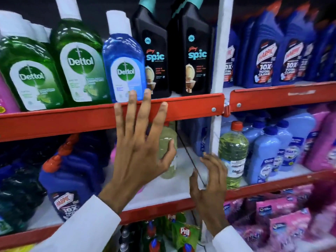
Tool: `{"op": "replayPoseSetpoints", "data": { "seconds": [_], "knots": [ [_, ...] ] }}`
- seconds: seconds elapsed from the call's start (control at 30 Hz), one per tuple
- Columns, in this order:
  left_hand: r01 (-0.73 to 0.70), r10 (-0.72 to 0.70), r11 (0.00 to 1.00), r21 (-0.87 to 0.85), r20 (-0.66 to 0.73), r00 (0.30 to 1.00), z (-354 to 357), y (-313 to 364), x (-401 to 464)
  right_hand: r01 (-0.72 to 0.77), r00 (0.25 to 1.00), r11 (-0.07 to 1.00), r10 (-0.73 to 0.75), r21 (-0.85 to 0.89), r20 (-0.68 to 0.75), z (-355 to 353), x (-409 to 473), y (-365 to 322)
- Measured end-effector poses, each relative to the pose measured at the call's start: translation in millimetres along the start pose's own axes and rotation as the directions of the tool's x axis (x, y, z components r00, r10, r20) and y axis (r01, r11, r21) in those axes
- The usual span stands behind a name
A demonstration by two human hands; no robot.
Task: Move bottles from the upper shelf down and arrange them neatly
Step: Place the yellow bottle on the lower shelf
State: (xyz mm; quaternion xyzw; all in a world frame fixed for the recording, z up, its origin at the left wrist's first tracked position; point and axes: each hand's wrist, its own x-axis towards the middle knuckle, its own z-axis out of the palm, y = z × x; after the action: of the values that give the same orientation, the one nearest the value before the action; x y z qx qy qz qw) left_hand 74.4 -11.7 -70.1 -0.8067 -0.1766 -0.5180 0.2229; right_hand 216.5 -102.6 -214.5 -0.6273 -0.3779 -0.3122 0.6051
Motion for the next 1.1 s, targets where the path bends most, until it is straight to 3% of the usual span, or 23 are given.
{"op": "replayPoseSetpoints", "data": {
  "seconds": [0.07, 0.17, 0.33, 0.53, 0.73, 0.93, 1.1],
  "knots": [
    [-0.007, 0.008, 1.0, -0.03, 0.023, 1.0, 8, 9, 7, 0.009, 0.997, 0.999, -0.013, -0.046, -0.081, -17, 4, 12],
    [0.006, -0.004, 1.0, -0.029, 0.047, 0.999, 17, 15, 13, -0.11, 0.987, 0.99, 0.098, -0.088, -0.127, -36, 18, 31],
    [0.081, -0.08, 0.996, -0.048, 0.018, 0.997, 17, 17, 23, -0.34, 0.938, 0.923, 0.346, -0.181, 0.003, -44, 35, 72],
    [0.06, -0.059, 0.998, -0.036, 0.036, 0.998, 16, 18, 22, -0.566, 0.808, 0.814, 0.579, -0.134, 0.105, -37, 52, 96],
    [0.061, -0.06, 0.998, -0.014, 0.08, 0.995, 14, 17, 23, -0.512, 0.848, 0.847, 0.525, -0.145, 0.072, -44, 55, 95],
    [0.034, -0.033, 0.999, -0.014, 0.087, 0.996, 13, 13, 20, -0.392, 0.919, 0.918, 0.388, -0.052, -0.071, -66, 64, 52],
    [0.025, -0.028, 0.996, -0.083, -0.032, 0.999, 0, -5, 6, -0.316, 0.945, 0.948, 0.318, 0.031, -0.076, -84, 67, -1]
  ]
}}
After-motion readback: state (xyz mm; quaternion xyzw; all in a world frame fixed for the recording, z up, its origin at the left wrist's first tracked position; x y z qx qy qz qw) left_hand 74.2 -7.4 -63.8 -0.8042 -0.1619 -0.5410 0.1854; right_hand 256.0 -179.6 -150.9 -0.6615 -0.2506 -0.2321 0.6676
